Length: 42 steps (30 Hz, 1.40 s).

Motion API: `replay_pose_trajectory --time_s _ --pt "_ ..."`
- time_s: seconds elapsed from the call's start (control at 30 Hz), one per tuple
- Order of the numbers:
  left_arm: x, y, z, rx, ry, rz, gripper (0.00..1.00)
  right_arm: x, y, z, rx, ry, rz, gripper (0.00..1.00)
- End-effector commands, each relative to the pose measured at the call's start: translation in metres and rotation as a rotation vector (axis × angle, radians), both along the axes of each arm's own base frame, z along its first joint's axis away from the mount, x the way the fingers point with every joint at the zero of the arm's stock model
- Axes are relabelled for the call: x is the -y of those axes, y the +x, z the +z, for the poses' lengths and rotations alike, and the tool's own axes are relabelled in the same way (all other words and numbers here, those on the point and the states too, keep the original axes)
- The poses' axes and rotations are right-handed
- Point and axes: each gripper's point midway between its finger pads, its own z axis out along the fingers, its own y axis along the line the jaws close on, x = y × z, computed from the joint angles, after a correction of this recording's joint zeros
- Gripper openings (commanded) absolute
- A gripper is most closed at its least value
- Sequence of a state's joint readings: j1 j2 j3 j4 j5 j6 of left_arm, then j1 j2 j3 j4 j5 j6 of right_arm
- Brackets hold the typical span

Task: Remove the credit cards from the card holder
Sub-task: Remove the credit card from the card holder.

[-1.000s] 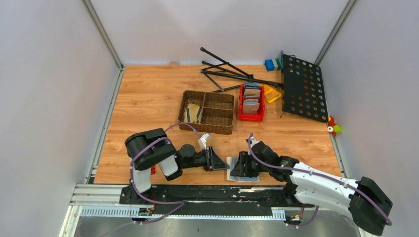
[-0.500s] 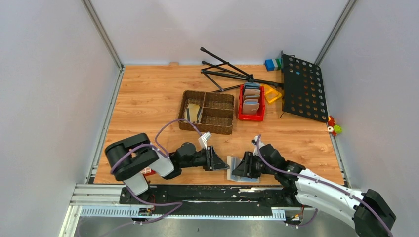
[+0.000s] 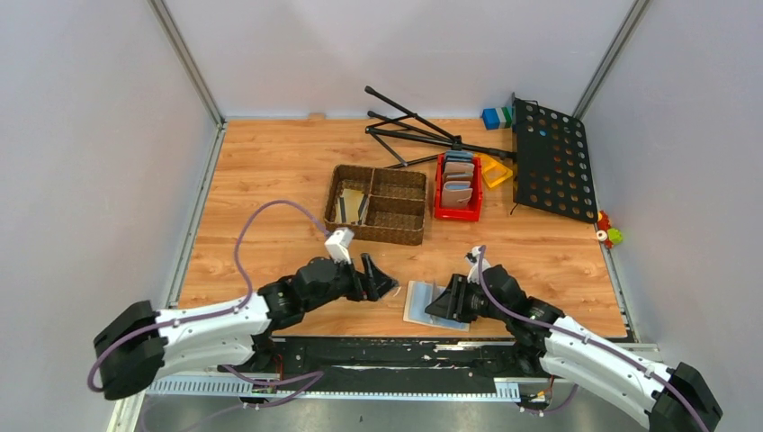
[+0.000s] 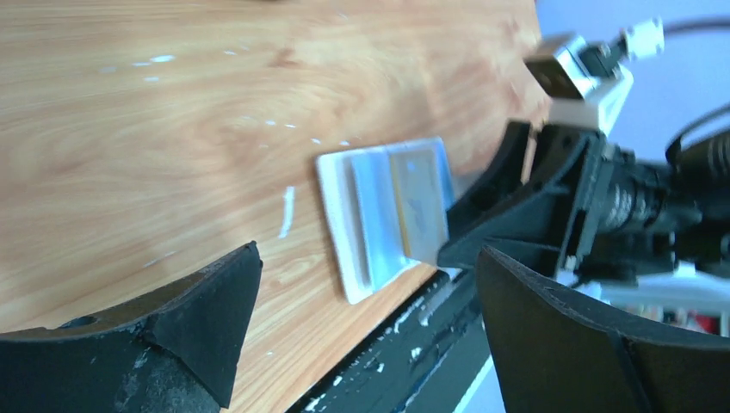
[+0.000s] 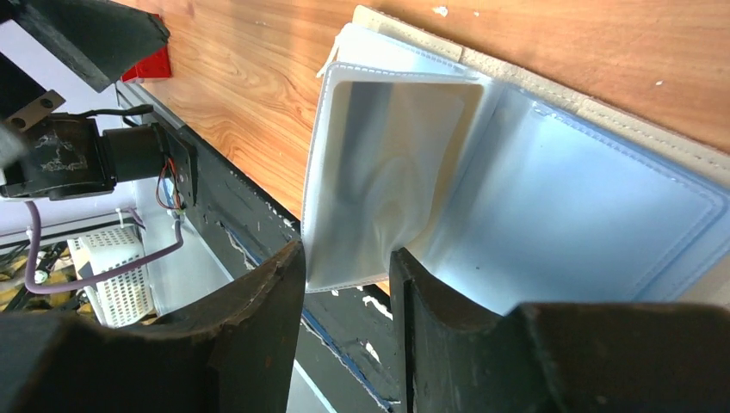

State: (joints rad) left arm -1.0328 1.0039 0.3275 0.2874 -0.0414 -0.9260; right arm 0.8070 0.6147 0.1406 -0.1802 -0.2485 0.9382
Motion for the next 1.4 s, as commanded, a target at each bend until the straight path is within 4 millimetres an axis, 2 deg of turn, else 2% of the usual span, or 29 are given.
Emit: replay_pose_trajectory --time_s 0.0,0.07,0.13,0.27,0.4,0.57,0.8,0.93,1.07,1.17,1.3,1.37 --pt "-0.065 0.02 -0.044 -0.113 0.025 0.383 1.0 -0.002 0.011 0.009 0.06 0.044 -0.035 0.41" --pt "-0.051 0.015 -0.018 -0.011 -0.168 0.287 0.99 -0.001 0.011 0.009 0.064 0.06 -0.044 0.41" --pt "-0.043 0.004 -0.009 0.017 -0.207 0.202 0.99 -0.001 0.01 0.01 0.066 0.074 -0.049 0.41" --pt "-0.021 -0.006 -0.012 0.03 -0.022 0.075 0.95 -0.003 0.011 0.014 0.086 0.109 -0.049 0.41" --pt "0.012 -0.022 -0.019 -0.028 -0.085 -0.03 0.93 -0.003 0.012 0.018 0.099 0.133 -0.06 0.41" --pt "0.036 -0.034 -0.032 -0.055 -0.073 -0.115 0.94 -0.002 0.012 0.017 0.106 0.149 -0.065 0.41" --pt "0.036 -0.033 -0.038 -0.053 -0.05 -0.108 0.94 -0.003 0.011 0.014 0.101 0.168 -0.069 0.44" --pt "0.029 -0.028 -0.043 -0.072 -0.028 -0.056 0.93 0.008 0.014 0.003 0.045 0.04 -0.11 0.56" --pt "0.037 -0.032 -0.041 -0.09 0.007 -0.098 0.89 0.009 0.015 0.003 0.004 -0.038 -0.104 0.57" --pt "0.043 -0.034 -0.05 -0.131 0.051 -0.117 0.82 0.014 0.017 -0.001 -0.028 -0.108 -0.122 0.56" --pt "0.049 -0.04 -0.057 -0.182 0.037 -0.142 0.81 0.017 0.024 0.017 0.012 -0.171 -0.107 0.6" --pt "0.048 -0.04 -0.06 -0.198 0.039 -0.139 0.8 0.026 0.028 0.026 0.026 -0.231 -0.125 0.62"
